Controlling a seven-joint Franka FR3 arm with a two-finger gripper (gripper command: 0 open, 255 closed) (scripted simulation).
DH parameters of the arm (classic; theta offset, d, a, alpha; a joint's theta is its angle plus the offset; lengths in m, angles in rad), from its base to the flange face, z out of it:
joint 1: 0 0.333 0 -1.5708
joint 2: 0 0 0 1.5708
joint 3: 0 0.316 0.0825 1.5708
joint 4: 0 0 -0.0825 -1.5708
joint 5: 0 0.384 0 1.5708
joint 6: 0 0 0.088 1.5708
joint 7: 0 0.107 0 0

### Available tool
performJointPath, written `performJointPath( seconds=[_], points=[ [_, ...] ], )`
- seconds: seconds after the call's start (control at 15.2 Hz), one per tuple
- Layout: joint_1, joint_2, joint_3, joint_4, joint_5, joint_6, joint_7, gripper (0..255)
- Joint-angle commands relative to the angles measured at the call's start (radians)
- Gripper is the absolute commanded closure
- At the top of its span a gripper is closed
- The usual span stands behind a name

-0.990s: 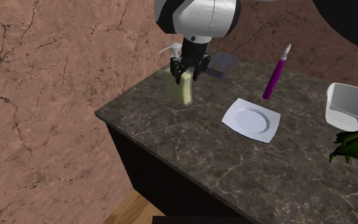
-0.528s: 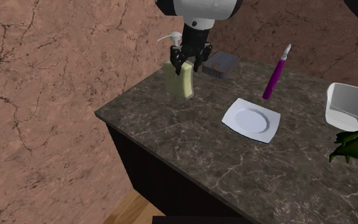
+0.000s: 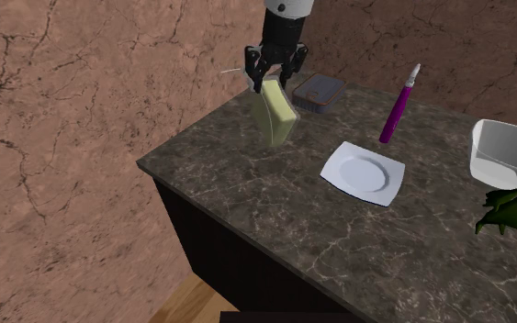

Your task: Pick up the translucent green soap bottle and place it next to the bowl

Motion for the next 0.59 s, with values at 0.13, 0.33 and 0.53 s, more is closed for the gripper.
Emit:
performJointPath(
  seconds=[0.13,0.33,0.53],
  points=[
    [-0.002,-0.010,-0.001,0.041,-0.002,-0.052,0.005,255],
    [-0.002,-0.015,-0.001,0.076,-0.004,-0.090,0.009,255],
    [-0.002,-0.018,-0.002,0.112,-0.005,-0.129,0.014,255]
  ],
)
